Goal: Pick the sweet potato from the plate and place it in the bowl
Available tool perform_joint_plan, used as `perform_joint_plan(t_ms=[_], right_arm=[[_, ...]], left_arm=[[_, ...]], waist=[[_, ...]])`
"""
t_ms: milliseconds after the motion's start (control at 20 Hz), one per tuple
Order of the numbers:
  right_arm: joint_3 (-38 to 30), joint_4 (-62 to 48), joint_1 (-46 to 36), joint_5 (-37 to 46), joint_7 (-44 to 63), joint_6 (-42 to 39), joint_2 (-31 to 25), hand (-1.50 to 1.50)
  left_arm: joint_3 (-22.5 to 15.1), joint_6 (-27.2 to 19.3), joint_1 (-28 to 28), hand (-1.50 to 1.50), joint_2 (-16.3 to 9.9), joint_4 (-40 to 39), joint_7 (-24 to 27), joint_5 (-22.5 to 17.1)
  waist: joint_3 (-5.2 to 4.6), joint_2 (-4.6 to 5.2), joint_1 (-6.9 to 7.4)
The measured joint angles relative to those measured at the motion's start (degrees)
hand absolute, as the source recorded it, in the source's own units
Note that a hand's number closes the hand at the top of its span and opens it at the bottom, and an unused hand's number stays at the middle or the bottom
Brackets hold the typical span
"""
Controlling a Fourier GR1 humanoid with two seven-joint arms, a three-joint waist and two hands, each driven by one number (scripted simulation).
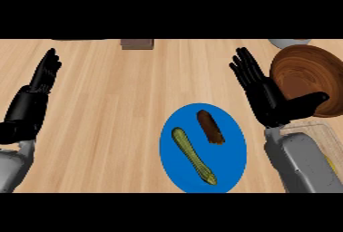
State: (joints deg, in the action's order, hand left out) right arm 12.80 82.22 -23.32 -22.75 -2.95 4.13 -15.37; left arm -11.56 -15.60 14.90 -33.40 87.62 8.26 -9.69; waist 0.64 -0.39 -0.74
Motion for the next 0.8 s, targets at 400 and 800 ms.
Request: perform_joint_plan(t_ms=[400, 800], right_arm=[[9.17, -4.42, -3.70, 21.05, 8.72, 9.58, -7.15, -1.50], [16.56, -10.12, -9.04, 47.59, 22.75, 24.74, -9.78, -1.50]], left_arm=[[2.56, 2.61, -2.71, 0.00, 5.91, 0.64, -2.59, -9.78], [5.17, 6.52, -4.24, 0.00, 8.57, 0.45, -5.04, -18.00]], waist=[[-1.86, -0.08, 0.95], [-1.07, 0.03, 1.20]])
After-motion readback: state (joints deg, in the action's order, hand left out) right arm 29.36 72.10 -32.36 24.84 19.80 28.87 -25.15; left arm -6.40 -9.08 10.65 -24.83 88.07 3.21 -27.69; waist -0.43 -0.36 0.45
